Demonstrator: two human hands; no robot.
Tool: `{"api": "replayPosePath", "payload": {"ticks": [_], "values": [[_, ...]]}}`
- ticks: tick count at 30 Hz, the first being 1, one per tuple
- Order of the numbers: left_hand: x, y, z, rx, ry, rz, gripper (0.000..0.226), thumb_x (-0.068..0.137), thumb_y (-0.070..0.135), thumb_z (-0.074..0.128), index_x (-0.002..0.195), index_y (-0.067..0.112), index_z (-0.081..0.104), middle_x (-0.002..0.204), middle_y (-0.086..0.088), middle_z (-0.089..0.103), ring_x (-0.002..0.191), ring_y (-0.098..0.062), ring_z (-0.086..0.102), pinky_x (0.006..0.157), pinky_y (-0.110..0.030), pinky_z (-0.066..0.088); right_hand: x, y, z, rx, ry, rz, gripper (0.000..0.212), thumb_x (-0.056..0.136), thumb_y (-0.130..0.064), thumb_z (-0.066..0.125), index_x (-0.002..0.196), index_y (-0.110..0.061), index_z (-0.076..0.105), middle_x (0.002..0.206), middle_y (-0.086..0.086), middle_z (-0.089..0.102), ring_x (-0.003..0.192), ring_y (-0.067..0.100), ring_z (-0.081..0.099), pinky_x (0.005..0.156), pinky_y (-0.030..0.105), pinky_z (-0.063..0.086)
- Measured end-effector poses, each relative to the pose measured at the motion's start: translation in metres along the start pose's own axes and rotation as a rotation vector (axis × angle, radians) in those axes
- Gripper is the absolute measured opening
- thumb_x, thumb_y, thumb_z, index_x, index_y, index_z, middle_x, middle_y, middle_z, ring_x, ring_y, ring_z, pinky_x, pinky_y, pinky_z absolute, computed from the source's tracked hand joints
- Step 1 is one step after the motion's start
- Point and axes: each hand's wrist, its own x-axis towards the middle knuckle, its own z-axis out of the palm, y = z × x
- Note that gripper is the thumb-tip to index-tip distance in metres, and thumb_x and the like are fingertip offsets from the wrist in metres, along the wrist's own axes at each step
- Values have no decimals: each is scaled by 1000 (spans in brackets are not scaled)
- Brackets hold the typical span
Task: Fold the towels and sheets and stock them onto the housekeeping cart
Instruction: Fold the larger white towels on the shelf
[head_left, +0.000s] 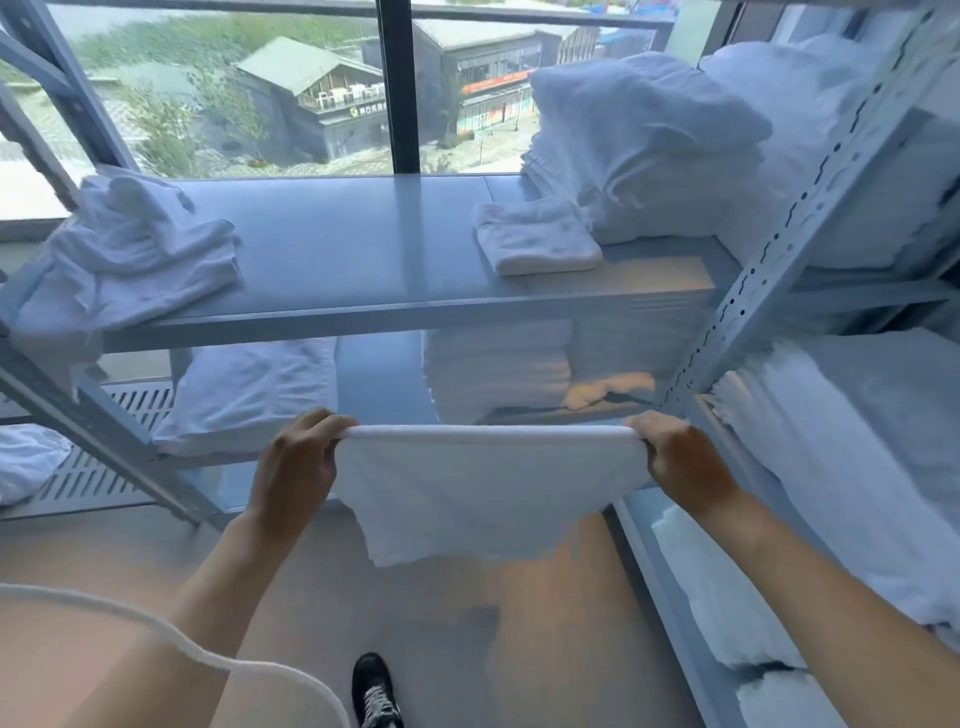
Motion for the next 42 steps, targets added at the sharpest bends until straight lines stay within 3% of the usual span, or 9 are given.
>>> {"api": "replayPosePath", "payload": {"ticks": [7, 11, 15, 23, 27, 34, 40, 42], "values": [[5, 6, -25, 20, 52, -35, 32, 82, -15, 70, 101, 10, 78, 94, -5, 72, 87, -36, 69, 69, -45, 57, 18, 2, -11, 8, 43, 7, 17, 85, 4, 66, 94, -8, 74, 88, 11, 72, 80, 34, 69, 69, 42, 57], [15, -21, -35, 58, 110, -37, 27, 85, -12, 70, 100, 9, 77, 93, -7, 72, 85, -35, 69, 69, -42, 56, 49, -19, 2, -1, 68, -43, 30, 83, 11, 66, 103, -7, 77, 94, 11, 75, 87, 31, 71, 74, 38, 58], [27, -65, -39, 74, 138, -63, 27, 85, -12, 70, 101, 9, 77, 94, -7, 72, 88, -33, 68, 71, -40, 55, 94, -43, 23, -16, 43, -62, 37, 77, 19, 60, 99, -6, 75, 88, 13, 72, 82, 34, 70, 69, 40, 57], [81, -155, -52, 47, 140, -107, 16, 88, -6, 72, 96, 7, 77, 95, -7, 64, 77, -33, 66, 57, -42, 56, 203, -85, 69, -90, 73, -103, 44, 70, 22, 63, 98, -9, 75, 88, 8, 73, 79, 32, 70, 68, 35, 55], [116, -194, -57, 45, 130, -68, 15, 87, -4, 73, 96, 7, 75, 93, -6, 60, 75, -32, 64, 55, -43, 54, 242, -100, 79, -109, 116, -97, 38, 73, 20, 64, 96, -9, 73, 87, 8, 72, 78, 33, 70, 68, 32, 51], [168, -235, -41, 58, 194, -12, 18, 89, 0, 72, 93, 12, 59, 92, -2, 55, 83, -30, 56, 60, -42, 49, 303, -97, 92, -152, 150, -38, 20, 87, 5, 59, 103, -2, 67, 97, 15, 67, 88, 40, 65, 71, 43, 53], [217, -254, -24, 118, 217, -110, 16, 93, 14, 71, 92, 14, 56, 90, -4, 55, 81, -32, 56, 56, -42, 47, 365, -83, 107, -375, 249, -81, 10, 82, -7, 52, 88, -11, 59, 81, 7, 57, 77, 34, 55, 67, 40, 34], [237, -260, -17, 148, 228, -126, 15, 93, 15, 72, 93, 13, 57, 90, -5, 55, 80, -32, 56, 58, -43, 46, 388, -75, 114, -372, 278, -72, 12, 79, -3, 53, 85, -13, 57, 79, 6, 56, 77, 33, 54, 67, 38, 28]]}}
